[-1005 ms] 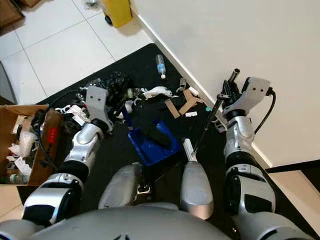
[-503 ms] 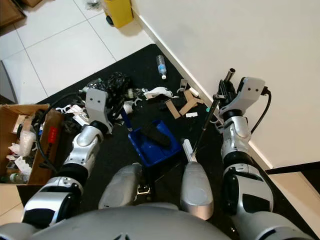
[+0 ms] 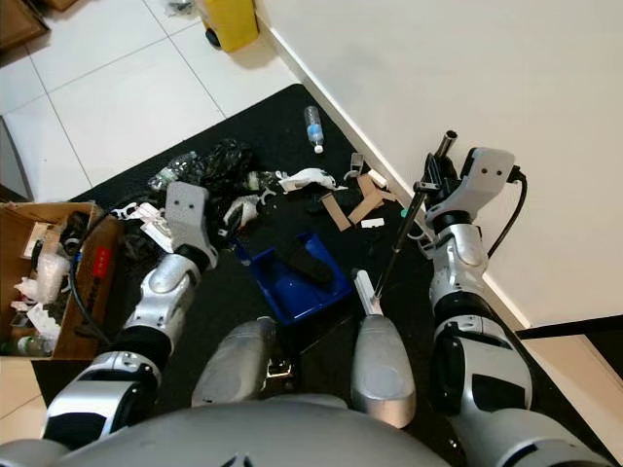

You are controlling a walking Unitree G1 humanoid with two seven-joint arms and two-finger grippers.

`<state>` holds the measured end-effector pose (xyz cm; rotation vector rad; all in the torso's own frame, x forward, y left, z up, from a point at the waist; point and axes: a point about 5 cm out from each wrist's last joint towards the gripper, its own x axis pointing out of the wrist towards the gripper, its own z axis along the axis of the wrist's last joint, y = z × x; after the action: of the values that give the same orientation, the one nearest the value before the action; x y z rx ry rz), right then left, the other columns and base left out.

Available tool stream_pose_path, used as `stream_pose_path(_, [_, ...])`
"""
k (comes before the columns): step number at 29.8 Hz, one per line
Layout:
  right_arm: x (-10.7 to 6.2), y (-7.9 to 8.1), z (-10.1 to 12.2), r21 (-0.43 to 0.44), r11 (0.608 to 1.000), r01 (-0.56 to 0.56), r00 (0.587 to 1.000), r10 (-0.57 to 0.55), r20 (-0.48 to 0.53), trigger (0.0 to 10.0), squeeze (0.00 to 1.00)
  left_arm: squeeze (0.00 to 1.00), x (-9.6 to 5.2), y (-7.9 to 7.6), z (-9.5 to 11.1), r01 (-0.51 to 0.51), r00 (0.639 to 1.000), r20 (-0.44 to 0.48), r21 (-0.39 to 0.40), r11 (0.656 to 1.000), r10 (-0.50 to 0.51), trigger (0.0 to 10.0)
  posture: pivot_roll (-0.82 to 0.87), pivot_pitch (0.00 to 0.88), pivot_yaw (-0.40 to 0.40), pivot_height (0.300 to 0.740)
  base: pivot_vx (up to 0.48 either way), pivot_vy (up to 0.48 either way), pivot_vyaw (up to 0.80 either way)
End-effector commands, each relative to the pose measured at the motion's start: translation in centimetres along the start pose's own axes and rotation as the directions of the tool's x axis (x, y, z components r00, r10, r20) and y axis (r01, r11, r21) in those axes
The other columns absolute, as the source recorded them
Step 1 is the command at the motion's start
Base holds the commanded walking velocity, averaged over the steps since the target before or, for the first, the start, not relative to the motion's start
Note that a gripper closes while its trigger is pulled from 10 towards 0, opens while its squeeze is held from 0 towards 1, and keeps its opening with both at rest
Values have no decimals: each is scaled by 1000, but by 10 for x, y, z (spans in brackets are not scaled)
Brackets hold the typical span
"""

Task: Sweep floor

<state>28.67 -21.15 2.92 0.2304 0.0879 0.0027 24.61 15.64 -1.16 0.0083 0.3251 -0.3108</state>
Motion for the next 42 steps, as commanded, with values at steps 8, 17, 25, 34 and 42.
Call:
stream_pose_path(8, [-8, -1, -16, 30, 999, 18, 997, -16, -74, 10000, 0, 0, -4, 5, -4, -59, 997, -41, 8, 998, 59, 10000, 17, 30, 23, 740, 0, 0, 0])
stream_pose_path(17, [-9, 1, -19, 35, 999, 17, 997, -14, -79, 10000, 0, 0, -7, 22, -2, -283, 956, -86, -30, 959, 280, 10000, 25, 34, 27, 740, 0, 0, 0])
stream_pose_path(25, [-10, 1, -20, 33, 999, 17, 997, -14, -82, 10000, 0, 0, -14, 35, -4, -433, 885, -211, -49, 900, 414, 10000, 33, 40, 24, 740, 0, 0, 0])
stream_pose_path(34, [-8, 2, -19, 32, 999, 13, 996, -10, -85, 10000, 0, 0, -5, 21, 5, -426, 884, -245, -76, 901, 397, 10000, 34, 37, 21, 740, 0, 0, 0])
stream_pose_path(42, [-7, 4, -20, 36, 999, 8, 996, -5, -88, 10000, 0, 0, -6, 1, 7, -205, 965, -185, -83, 975, 187, 10000, 34, 38, 15, 740, 0, 0, 0])
